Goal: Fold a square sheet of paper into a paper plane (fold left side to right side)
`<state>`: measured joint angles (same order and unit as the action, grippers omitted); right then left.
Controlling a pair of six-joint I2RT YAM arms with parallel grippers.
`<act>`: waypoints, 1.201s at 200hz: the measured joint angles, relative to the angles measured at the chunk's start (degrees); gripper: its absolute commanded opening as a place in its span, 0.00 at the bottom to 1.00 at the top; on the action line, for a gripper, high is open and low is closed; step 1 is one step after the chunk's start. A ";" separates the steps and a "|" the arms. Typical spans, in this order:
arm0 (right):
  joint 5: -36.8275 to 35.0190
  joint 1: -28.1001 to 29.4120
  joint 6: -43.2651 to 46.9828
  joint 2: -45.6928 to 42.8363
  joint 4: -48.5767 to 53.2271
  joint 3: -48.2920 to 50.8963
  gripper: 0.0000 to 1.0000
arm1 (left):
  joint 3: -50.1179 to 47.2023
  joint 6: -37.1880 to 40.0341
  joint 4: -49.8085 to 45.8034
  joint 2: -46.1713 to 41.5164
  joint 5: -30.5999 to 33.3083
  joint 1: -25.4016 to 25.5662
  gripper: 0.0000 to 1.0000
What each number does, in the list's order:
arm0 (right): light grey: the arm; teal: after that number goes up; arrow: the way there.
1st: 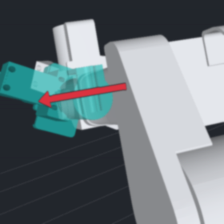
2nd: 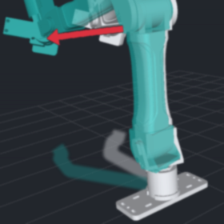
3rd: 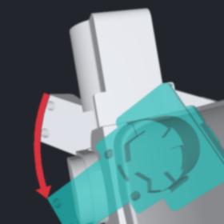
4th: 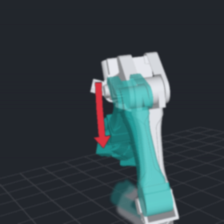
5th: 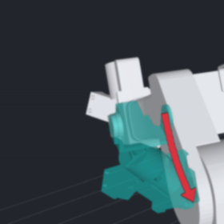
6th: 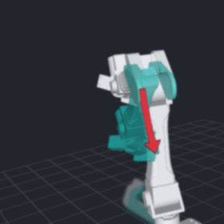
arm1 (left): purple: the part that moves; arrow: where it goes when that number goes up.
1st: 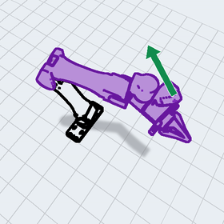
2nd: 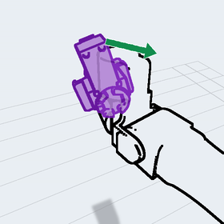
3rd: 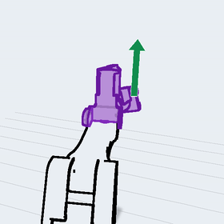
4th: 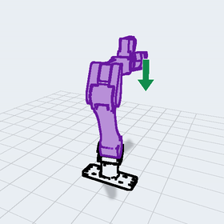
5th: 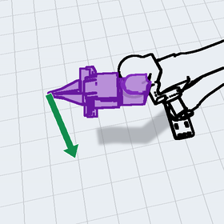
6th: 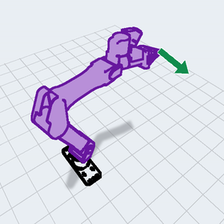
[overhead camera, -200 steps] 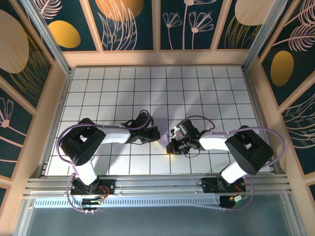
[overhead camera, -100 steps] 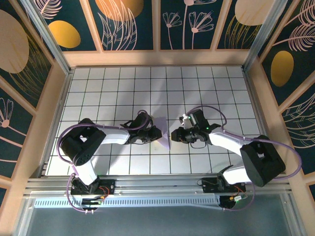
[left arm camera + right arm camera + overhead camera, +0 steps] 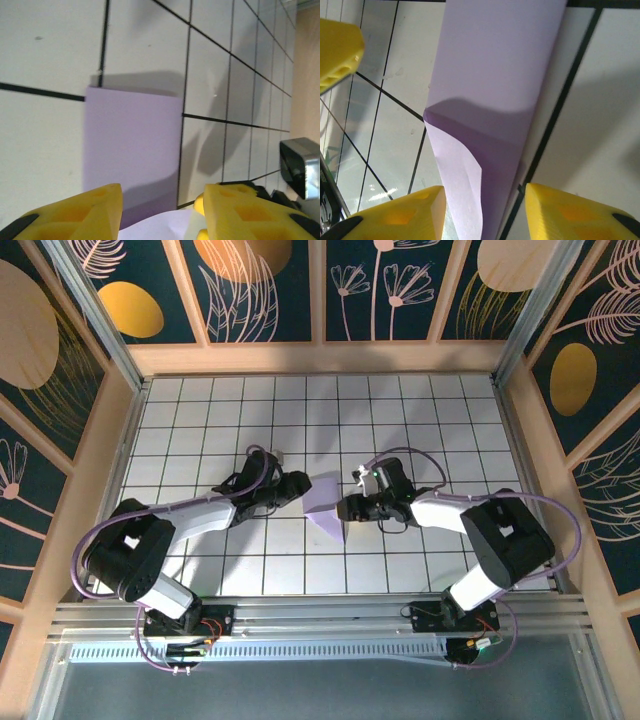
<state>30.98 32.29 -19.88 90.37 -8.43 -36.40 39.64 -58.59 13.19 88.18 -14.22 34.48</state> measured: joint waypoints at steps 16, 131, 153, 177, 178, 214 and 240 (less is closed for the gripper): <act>0.59 0.50 0.04 1.57 -1.46 -0.52 0.37 | -1.22 -0.04 -0.13 -0.04 0.24 0.00 0.48; 0.63 0.68 -0.59 -3.26 -3.78 0.81 0.00 | -3.82 -3.08 5.86 2.19 -2.27 -1.09 0.57; 0.70 0.68 -1.46 -3.98 -4.74 1.46 0.00 | -3.87 -4.00 8.57 4.44 -4.26 -1.18 0.56; 0.85 0.39 -2.10 -4.35 -5.75 2.27 0.00 | -3.87 -4.76 10.64 6.49 -5.70 -1.18 0.56; 0.85 0.37 -2.10 -4.37 -5.77 2.34 0.00 | -3.87 -4.79 10.71 6.58 -5.79 -1.18 0.56; 1.60 -0.35 -3.04 -5.60 -6.80 3.32 0.00 | -3.69 -5.25 12.33 9.25 -6.97 -1.18 0.53; 2.05 -0.37 -3.17 -5.73 -7.26 3.58 0.00 | -2.82 -5.60 12.83 10.56 -8.13 -1.53 0.48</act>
<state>33.04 31.92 -23.05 84.64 -15.68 -32.82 36.82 -64.18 26.02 98.74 -22.35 32.95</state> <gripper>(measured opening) 0.051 0.503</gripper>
